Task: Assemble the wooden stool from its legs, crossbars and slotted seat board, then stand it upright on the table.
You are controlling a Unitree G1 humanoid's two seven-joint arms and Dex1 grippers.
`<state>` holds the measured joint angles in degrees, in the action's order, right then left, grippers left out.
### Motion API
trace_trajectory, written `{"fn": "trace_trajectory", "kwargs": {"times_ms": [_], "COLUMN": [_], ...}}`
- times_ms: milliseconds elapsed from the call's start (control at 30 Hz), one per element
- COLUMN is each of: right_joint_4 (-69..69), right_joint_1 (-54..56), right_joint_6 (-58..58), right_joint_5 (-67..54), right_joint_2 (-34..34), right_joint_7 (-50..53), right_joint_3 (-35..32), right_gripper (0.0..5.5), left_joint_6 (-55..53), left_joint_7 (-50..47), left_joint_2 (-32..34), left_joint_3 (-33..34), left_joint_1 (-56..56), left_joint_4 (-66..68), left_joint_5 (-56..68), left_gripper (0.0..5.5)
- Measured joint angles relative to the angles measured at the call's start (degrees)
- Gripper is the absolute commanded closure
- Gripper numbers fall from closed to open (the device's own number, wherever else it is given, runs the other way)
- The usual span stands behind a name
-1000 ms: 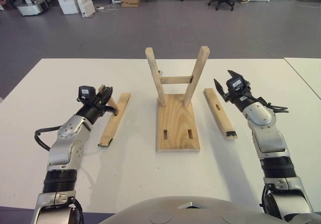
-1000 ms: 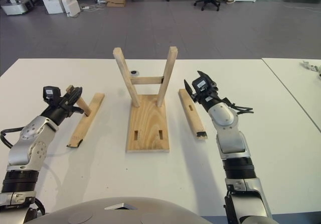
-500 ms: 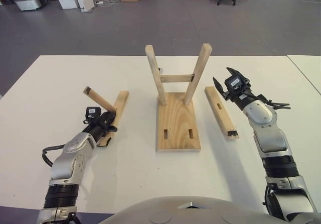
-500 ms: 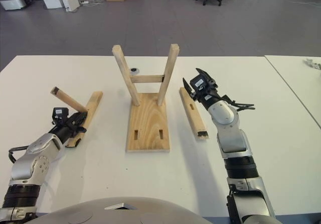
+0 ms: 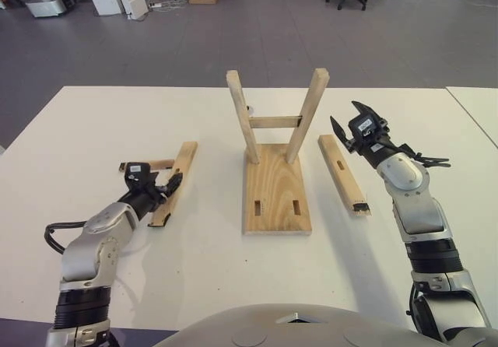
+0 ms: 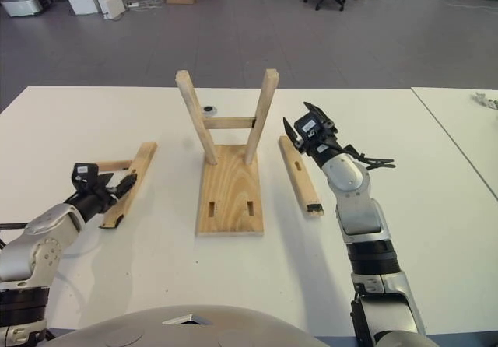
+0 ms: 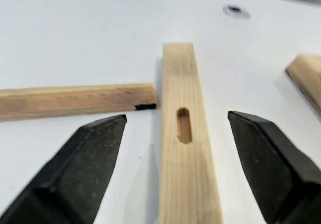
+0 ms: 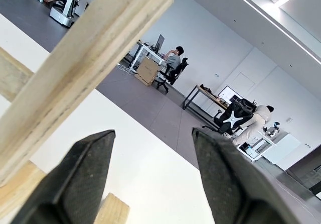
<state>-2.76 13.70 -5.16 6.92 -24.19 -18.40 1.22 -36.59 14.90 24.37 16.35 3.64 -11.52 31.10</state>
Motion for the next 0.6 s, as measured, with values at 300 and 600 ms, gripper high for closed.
{"fn": "trace_trajectory", "kwargs": {"times_ms": [300, 600], "right_joint_4": [2.9, 7.8], "right_joint_1": [0.1, 2.1], "right_joint_6": [1.5, 4.0], "right_joint_5": [0.0, 0.0], "right_joint_2": [0.0, 0.0], "right_joint_7": [0.0, -0.1], "right_joint_3": [0.0, 0.6], "right_gripper": [2.66, 2.66], "left_joint_6": [30.4, 43.4], "left_joint_7": [10.7, 19.3], "left_joint_2": [14.2, 13.8], "left_joint_3": [-11.2, -15.5], "left_joint_1": [-18.0, -40.3], "left_joint_4": [37.6, 78.9], "left_joint_5": [-25.3, -31.3], "left_gripper": [1.76, 1.76]}}
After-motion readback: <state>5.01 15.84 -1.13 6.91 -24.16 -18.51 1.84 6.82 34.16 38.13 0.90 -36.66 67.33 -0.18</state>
